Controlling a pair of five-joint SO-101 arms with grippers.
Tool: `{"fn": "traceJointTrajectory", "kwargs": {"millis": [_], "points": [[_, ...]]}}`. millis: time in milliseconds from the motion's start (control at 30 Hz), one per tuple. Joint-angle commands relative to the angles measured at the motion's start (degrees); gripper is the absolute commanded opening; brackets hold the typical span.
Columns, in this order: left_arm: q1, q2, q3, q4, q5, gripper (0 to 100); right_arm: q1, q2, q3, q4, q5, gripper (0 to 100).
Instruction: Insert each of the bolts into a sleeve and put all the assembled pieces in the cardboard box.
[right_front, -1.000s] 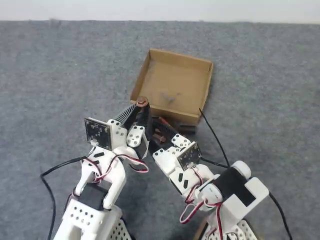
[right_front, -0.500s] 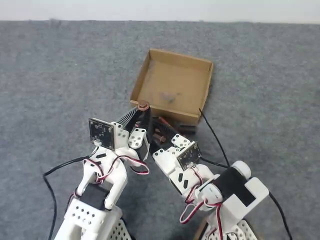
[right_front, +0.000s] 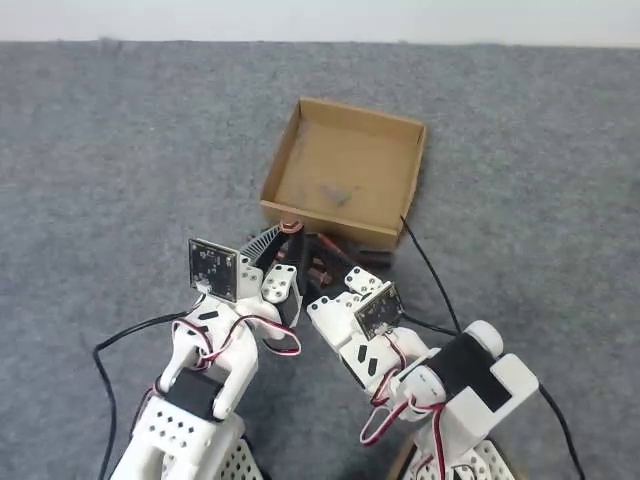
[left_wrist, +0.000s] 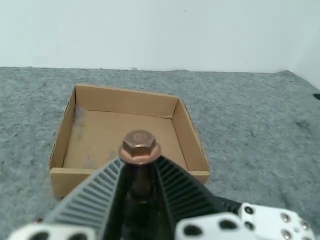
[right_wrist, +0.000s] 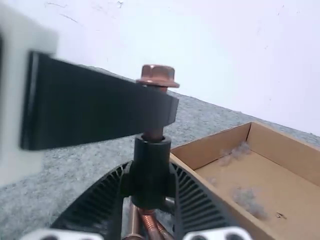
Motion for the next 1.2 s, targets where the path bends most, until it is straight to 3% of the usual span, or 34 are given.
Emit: {"fn": "traceJointTrajectory", "kwargs": {"millis": [0,500,733,1167], "points": [[-0.09,-1.85,-0.57,0.18,0.35,1,1.8,-0.48,-2.2,-0.31,0.7,0.6],[-0.35,-1.85,-0.57,0.0,0.44,2,1.8,-0.48,-2.37,-0.31,0.7,0.6],[-0.62,-1.85,-0.4,0.62,0.7,16,1.89,-0.48,-2.46,-0.31,0.7,0.6],[-3.34,-1.93,-1.01,0.79,0.79,17,1.89,-0.48,-2.46,-0.31,0.7,0.6]]}}
